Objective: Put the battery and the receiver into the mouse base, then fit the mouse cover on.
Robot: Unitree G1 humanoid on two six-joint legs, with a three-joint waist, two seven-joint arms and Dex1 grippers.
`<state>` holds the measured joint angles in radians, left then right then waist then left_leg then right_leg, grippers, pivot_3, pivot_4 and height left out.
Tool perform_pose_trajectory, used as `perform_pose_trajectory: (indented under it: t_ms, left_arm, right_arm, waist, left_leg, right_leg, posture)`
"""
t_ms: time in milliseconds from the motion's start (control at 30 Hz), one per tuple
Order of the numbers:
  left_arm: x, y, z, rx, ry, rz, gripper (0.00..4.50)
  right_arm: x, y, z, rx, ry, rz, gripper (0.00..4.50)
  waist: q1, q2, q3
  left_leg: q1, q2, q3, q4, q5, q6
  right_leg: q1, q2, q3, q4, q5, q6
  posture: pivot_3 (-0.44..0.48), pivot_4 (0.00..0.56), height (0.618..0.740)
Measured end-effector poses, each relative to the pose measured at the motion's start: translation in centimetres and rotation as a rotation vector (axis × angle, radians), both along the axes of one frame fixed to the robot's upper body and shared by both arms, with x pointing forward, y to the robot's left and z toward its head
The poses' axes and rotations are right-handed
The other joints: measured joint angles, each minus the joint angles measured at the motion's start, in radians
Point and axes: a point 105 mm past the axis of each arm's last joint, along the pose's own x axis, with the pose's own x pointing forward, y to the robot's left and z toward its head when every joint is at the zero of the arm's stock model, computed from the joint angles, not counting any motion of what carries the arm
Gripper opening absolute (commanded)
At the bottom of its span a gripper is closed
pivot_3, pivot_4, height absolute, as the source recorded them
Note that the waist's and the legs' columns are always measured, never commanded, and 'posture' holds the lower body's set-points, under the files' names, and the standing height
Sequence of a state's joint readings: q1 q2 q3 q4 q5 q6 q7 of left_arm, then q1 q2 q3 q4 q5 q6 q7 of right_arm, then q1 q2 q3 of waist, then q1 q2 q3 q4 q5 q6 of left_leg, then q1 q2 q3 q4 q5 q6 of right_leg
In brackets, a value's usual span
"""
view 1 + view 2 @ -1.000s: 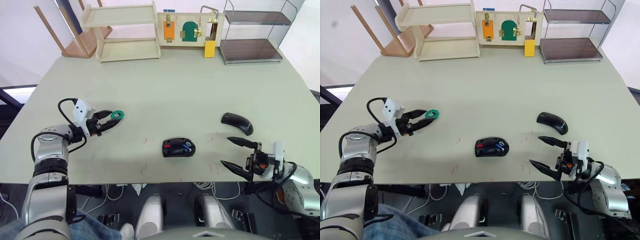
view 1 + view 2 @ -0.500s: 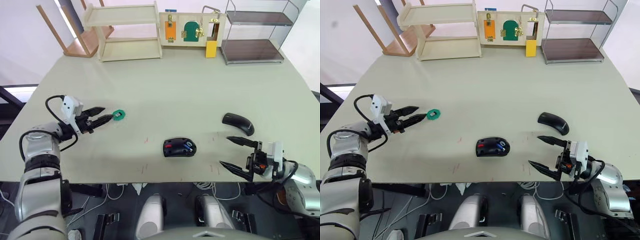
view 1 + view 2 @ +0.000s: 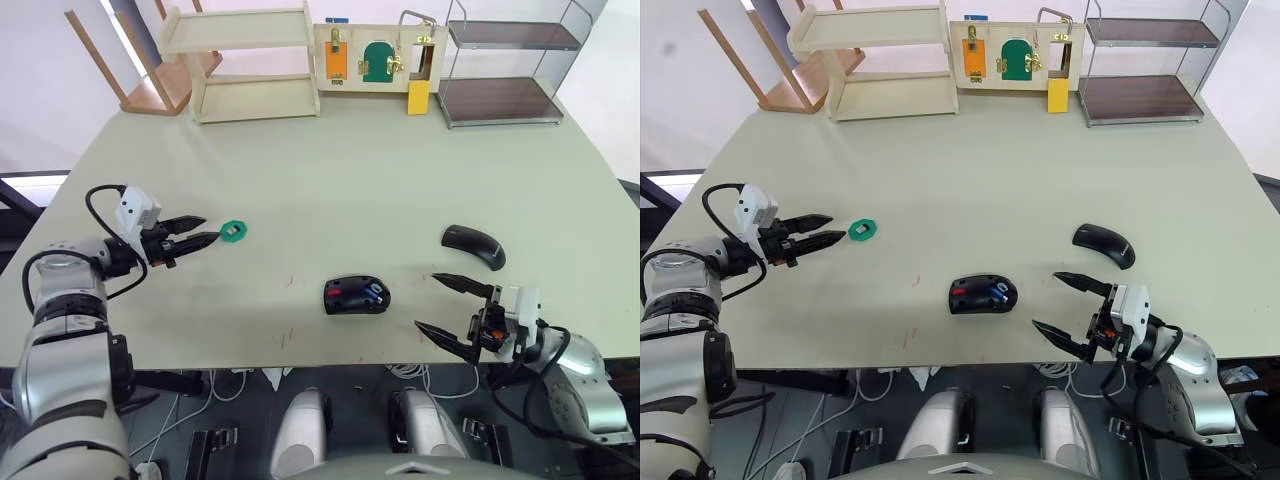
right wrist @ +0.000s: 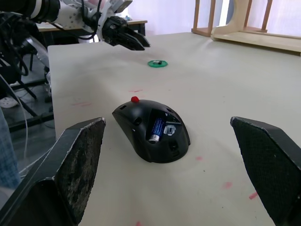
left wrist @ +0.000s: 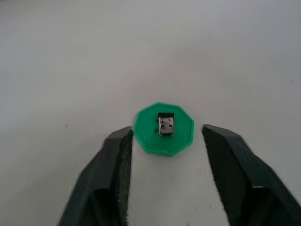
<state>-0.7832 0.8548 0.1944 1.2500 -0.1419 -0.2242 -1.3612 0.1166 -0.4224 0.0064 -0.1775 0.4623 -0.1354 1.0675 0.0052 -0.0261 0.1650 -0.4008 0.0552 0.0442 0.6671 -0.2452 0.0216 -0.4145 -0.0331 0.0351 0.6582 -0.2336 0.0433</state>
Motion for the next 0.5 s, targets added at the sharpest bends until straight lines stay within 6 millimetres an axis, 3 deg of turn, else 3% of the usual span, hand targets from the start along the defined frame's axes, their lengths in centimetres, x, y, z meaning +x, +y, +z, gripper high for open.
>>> perform_pose_trajectory:
  t_ms: [33,500]
  left_arm:
    - [0.0,0.1,-0.1,0.0,0.003,0.005,0.73]
    - [0.9,-1.1,-0.1,-0.009,-0.004,-0.013,0.73]
  right_arm:
    - [0.0,0.2,0.0,0.0,0.0,-0.001,4.5]
    - [0.1,0.6,-0.2,0.004,-0.01,-0.009,4.5]
  waist:
    - [0.001,0.0,0.0]
    - [0.005,-0.001,0.0]
  left_leg:
    - [0.0,0.0,0.0,0.0,0.0,0.0]
    - [0.0,0.0,0.0,0.0,0.0,0.0]
  right_leg:
    - [0.0,0.0,0.0,0.0,0.0,0.0]
    - [0.0,0.0,0.0,0.0,0.0,0.0]
  posture:
    - [0.0,0.15,0.74]
    - [0.0,0.15,0.74]
